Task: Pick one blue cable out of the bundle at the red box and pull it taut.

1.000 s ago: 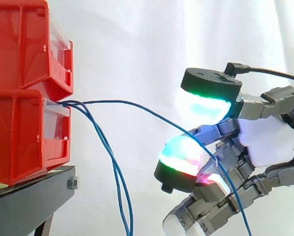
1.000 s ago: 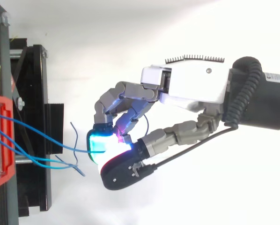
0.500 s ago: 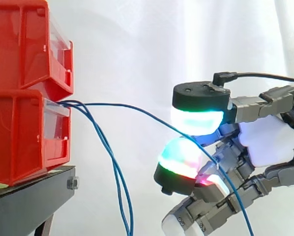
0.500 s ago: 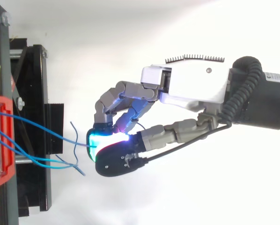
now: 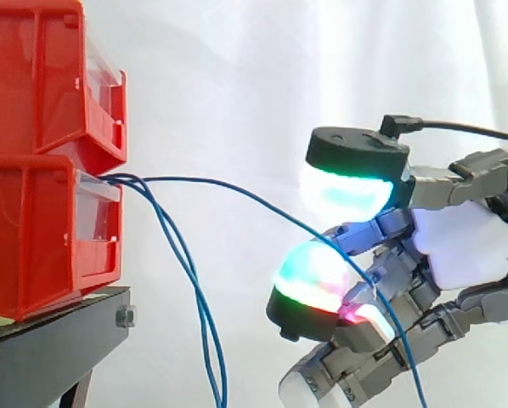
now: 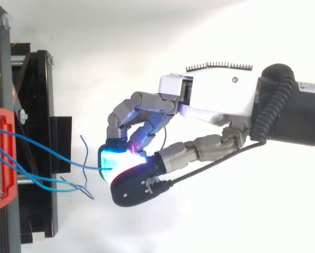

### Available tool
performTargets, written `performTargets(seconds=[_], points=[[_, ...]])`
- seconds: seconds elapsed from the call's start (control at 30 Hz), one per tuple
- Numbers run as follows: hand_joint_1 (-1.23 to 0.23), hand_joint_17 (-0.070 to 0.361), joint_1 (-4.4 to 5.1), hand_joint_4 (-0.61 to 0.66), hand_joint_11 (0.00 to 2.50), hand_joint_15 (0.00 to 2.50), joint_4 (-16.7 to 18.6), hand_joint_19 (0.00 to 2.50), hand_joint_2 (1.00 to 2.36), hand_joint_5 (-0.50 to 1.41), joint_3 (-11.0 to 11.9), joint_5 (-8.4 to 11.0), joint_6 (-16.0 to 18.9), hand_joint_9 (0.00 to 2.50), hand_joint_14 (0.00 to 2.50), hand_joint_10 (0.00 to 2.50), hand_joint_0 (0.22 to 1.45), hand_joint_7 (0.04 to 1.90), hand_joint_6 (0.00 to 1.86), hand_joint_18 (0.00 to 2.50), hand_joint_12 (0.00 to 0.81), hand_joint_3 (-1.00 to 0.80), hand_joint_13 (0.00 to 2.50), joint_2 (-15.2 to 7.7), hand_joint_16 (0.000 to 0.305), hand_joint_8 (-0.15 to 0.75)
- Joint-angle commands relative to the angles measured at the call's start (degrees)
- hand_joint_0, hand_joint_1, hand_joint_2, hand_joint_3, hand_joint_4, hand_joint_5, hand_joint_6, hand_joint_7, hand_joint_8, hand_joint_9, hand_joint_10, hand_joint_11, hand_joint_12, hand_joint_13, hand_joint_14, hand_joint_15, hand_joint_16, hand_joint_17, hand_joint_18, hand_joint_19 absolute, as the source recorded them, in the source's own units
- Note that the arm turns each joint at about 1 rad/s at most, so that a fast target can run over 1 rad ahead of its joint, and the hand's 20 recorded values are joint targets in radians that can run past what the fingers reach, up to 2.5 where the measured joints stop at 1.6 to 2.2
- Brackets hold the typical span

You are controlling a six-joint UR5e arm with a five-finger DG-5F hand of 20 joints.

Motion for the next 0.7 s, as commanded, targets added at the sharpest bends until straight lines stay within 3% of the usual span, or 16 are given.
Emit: performTargets(seconds=[0.0, 0.23, 0.37, 0.43, 0.63, 0.67], points=[[-0.51, 0.15, 0.05, 0.13, 1.12, 0.3, 0.0, 0.23, 1.0, -0.13, -0.04, 0.0, 0.0, 0.87, 0.01, 0.0, 0.45, 0.85, 0.84, 0.2, 0.408, -0.5, 0.38, 0.0, 0.067, 0.4], [-0.4, 0.166, 0.05, 0.13, 1.07, 0.3, 0.0, 0.25, 1.0, -0.1, -0.04, 0.0, 0.0, 0.9, 0.01, 0.0, 0.54, 0.89, 0.77, 0.18, 0.436, -0.25, 0.38, 0.0, 0.074, 0.426], [-0.39, 0.173, -0.04, 0.13, 1.08, 0.29, 0.0, 0.24, 1.19, -0.1, -0.04, 0.0, 0.0, 0.91, 0.01, 0.0, 0.51, 0.94, 0.75, 0.19, 0.449, -0.24, 0.39, 0.0, 0.077, 0.443], [-0.42, 0.174, 0.05, 0.13, 1.07, 0.29, 0.0, 0.24, 1.19, -0.1, -0.04, 0.0, 0.0, 0.92, 0.01, 0.0, 0.5, 0.93, 0.76, 0.19, 0.451, -0.24, 0.39, 0.0, 0.077, 0.449], [-0.53, 0.17, -0.04, 0.15, 1.07, 0.29, 0.0, 0.23, 1.0, -0.11, -0.04, 0.0, 0.0, 0.91, 0.01, 0.0, 0.53, 0.89, 0.79, 0.21, 0.445, -0.24, 0.4, 0.0, 0.076, 0.439], [-0.53, 0.159, 0.05, 0.14, 1.07, 0.3, 0.0, 0.24, 1.0, -0.11, -0.13, 0.0, 0.0, 0.89, 0.01, 0.0, 0.52, 0.9, 0.79, 0.18, 0.423, -0.31, 0.38, 0.0, 0.07, 0.419]])
